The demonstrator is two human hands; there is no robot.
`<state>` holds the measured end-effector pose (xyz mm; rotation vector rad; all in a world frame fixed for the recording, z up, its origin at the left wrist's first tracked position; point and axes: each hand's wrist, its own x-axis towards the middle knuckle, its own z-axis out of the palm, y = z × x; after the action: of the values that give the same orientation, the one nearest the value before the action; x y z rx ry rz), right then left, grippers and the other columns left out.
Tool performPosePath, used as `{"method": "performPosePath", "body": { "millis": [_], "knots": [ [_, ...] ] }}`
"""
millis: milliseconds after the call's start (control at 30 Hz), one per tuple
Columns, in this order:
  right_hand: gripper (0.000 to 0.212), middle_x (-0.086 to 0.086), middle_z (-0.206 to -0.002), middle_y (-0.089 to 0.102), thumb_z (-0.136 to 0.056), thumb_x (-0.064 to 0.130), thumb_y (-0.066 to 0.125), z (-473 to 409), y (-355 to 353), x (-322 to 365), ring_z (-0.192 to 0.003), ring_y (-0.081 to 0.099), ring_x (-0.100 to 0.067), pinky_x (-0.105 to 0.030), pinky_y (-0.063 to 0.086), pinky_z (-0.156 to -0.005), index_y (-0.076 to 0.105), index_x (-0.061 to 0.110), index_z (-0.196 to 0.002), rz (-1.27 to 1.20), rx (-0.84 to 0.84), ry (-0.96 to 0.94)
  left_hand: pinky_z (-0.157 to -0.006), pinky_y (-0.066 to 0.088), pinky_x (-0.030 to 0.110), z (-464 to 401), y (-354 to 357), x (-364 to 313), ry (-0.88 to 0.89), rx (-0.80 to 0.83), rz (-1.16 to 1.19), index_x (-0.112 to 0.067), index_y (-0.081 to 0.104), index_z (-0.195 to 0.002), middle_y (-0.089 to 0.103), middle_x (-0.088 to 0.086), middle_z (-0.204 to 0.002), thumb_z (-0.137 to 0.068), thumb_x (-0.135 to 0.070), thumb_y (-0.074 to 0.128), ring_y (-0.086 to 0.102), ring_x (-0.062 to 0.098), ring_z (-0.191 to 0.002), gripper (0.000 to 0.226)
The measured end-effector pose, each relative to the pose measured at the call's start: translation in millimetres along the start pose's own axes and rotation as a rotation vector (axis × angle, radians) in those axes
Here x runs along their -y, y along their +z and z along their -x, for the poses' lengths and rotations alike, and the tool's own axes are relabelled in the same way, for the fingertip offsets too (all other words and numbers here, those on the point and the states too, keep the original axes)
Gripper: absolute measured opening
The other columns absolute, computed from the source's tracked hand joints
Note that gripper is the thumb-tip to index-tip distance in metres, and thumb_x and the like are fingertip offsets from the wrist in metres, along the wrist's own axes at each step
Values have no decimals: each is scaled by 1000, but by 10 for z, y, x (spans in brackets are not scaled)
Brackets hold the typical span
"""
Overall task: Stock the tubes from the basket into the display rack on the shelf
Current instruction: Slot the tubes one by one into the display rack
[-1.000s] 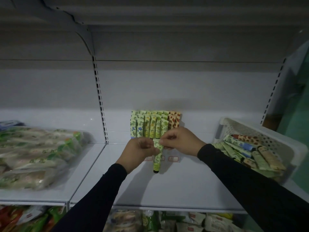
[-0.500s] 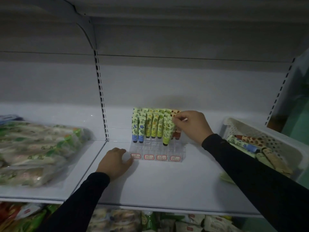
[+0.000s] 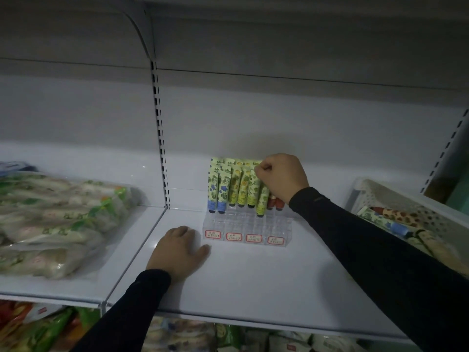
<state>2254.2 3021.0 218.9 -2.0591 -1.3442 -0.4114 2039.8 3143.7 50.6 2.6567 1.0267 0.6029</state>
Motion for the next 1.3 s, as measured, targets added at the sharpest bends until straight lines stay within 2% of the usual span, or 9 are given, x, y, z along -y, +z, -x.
{"method": "performPosePath", "body": {
  "millis": [233,333,433,633,733,900,1067,1200,1300],
  "knots": [
    [32,-3,-63,59,-90,23,55,53,160,2,-66,57,-23,-51,51,-86,63,8,-62,39,30,34,-87,43,31,14,-50,-55,9,-7,5,-18,55,-80,57,-4,-94,-73,-68,31,51,19,-99,56],
    [33,-6,-66,60,-91,22,55,72,178,-10,-69,60,-26,-36,52,-70,63,6,-64,64,70,43,-89,43,31,18,-51,-53,13,-5,-8,-18,56,-82,58,-3,-97,-72,-69,29,51,19,-101,59],
    [40,2,-55,46,-91,20,55,75,191,-22,-64,55,-24,-28,42,-59,45,16,-52,100,73,55,-89,44,31,11,-34,-36,14,-19,2,-18,56,-81,58,-3,-95,-72,-68,32,52,20,-101,56],
    [42,0,-52,46,-87,20,55,0,200,-18,-57,49,-20,-51,47,-94,42,18,-48,89,89,95,-87,43,31,2,-24,-27,24,-24,-2,-21,52,-77,54,-6,-90,-75,-66,36,51,17,-98,48],
    [37,-3,-55,54,-88,21,56,-15,207,-31,-52,50,-17,-57,46,-96,50,14,-52,59,101,125,-86,43,30,3,-27,-37,26,-33,-8,-18,53,-78,55,-6,-90,-74,-65,35,51,17,-96,50],
    [31,-8,-62,61,-88,20,56,-46,201,-37,-53,54,-20,-51,50,-91,64,4,-63,22,124,160,-87,44,31,2,-19,-34,22,-29,-12,-19,54,-79,56,-5,-91,-74,-66,34,51,18,-97,52],
    [41,0,-52,46,-85,17,58,-49,208,-20,-54,46,-19,-27,37,-61,42,15,-47,84,121,119,-89,45,33,-17,38,21,15,-35,1,-21,53,-77,53,-6,-88,-74,-68,36,52,20,-97,51],
    [43,5,-50,41,-86,19,58,-61,180,-16,-53,42,-16,-44,46,-82,41,19,-47,101,129,153,-88,44,32,-14,34,16,11,-36,8,-19,55,-79,54,-6,-89,-74,-69,35,50,18,-96,53],
    [31,5,-55,51,-88,22,60,-61,153,-17,-57,49,-19,-51,47,-96,58,16,-57,73,159,198,-88,42,30,-1,22,3,5,-30,17,-20,55,-81,53,-7,-90,-73,-70,33,45,13,-93,55]
  ]
}}
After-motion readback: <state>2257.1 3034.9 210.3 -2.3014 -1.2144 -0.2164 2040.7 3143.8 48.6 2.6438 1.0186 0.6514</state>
